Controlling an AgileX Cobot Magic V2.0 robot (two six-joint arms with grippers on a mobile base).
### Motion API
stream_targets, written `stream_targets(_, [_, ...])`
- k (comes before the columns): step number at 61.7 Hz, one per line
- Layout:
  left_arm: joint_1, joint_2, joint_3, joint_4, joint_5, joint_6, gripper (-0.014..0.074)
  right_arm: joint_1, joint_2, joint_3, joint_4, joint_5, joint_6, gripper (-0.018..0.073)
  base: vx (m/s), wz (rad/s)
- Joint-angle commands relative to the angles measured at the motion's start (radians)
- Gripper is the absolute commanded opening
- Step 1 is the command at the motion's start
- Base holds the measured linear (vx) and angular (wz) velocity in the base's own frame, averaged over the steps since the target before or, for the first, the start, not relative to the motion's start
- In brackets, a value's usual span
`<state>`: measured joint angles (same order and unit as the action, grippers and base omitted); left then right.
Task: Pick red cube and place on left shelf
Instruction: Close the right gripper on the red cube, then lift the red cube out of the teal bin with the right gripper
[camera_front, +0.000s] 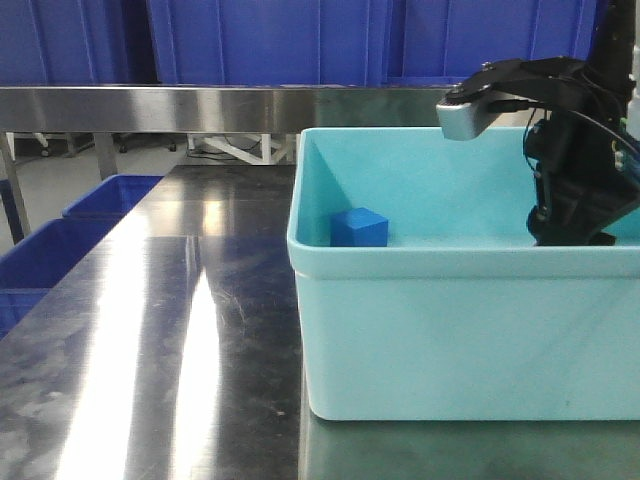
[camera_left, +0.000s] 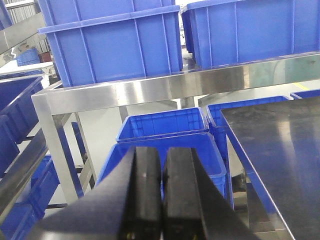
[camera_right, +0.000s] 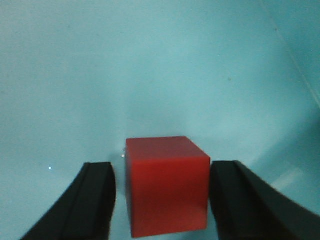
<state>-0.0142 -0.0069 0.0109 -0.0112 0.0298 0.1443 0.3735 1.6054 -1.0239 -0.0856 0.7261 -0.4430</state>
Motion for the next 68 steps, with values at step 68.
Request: stream_targets(68, [-0.007,0.000,0.022,-0.005,-0.090,0.001,0.0106,-0.101,-0.703,0.184,0.062,-0.461,0.242,0.0066,0.00,-0.02])
